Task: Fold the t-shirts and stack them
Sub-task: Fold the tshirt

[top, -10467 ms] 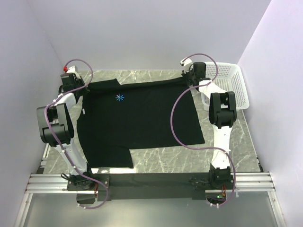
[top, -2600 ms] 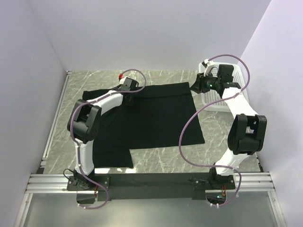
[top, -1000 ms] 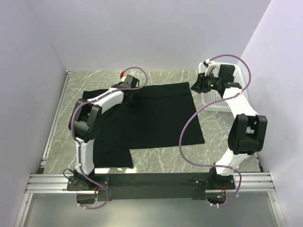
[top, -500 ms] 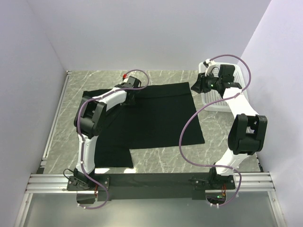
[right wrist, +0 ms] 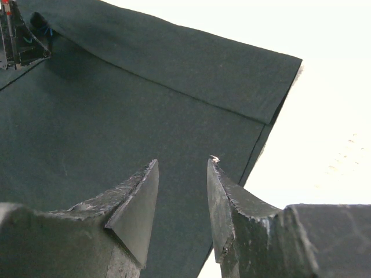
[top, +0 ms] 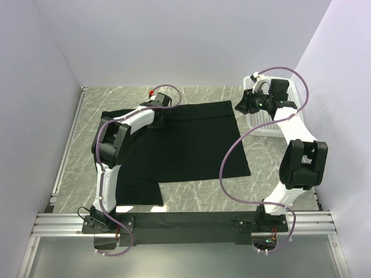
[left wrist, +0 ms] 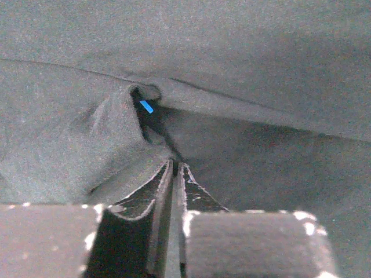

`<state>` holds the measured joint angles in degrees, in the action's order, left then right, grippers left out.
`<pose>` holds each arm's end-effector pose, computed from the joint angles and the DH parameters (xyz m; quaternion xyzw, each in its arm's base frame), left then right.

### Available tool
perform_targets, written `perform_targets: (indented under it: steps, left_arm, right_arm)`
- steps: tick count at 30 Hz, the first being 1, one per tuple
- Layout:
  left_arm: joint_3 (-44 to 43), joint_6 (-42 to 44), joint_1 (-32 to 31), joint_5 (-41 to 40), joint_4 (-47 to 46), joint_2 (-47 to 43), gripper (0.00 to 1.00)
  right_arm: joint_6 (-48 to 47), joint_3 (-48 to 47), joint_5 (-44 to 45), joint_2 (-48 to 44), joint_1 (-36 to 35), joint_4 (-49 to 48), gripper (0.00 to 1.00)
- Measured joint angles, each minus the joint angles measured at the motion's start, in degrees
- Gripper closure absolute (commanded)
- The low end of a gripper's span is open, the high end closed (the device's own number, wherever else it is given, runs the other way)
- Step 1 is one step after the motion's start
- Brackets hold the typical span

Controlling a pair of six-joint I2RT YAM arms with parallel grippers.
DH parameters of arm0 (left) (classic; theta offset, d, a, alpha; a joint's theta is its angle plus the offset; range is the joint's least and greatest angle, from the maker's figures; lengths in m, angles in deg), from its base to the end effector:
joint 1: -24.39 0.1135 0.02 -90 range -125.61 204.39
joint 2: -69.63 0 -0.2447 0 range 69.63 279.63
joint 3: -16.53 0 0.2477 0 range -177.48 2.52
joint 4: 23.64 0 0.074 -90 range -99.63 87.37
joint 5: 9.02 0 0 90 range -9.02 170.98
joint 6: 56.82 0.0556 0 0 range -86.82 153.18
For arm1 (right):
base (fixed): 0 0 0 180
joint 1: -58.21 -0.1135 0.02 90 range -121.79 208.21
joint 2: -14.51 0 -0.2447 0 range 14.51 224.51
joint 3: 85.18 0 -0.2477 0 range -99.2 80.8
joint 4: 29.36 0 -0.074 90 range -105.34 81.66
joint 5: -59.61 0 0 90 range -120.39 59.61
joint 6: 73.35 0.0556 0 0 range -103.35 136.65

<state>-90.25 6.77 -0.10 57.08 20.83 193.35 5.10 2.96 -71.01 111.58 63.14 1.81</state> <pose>0.4212 -0.1671 0.1352 -0.0670 0.9470 0.0774 0.3043 0.3920 0.0025 0.2649 -0.2046 0.8266 0.2460 0.4630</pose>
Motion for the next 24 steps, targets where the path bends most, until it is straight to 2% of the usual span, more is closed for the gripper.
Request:
perform_targets:
  steps: [4,12,24]
  left_arm:
    - [0.0,0.1,0.0,0.0,0.0,0.0,0.99]
    - [0.6,0.4,0.0,0.3,-0.3,-0.4,0.99]
    - [5.3,1.3,-0.2,1.4,-0.6,-6.8,0.99]
  right_arm:
    - [0.0,0.0,0.0,0.0,0.0,0.0,0.54]
    - [0.0,0.0,0.0,0.0,0.0,0.0,0.53]
    - [0.2,0.0,-0.8,0.0,0.0,0.0,0.53]
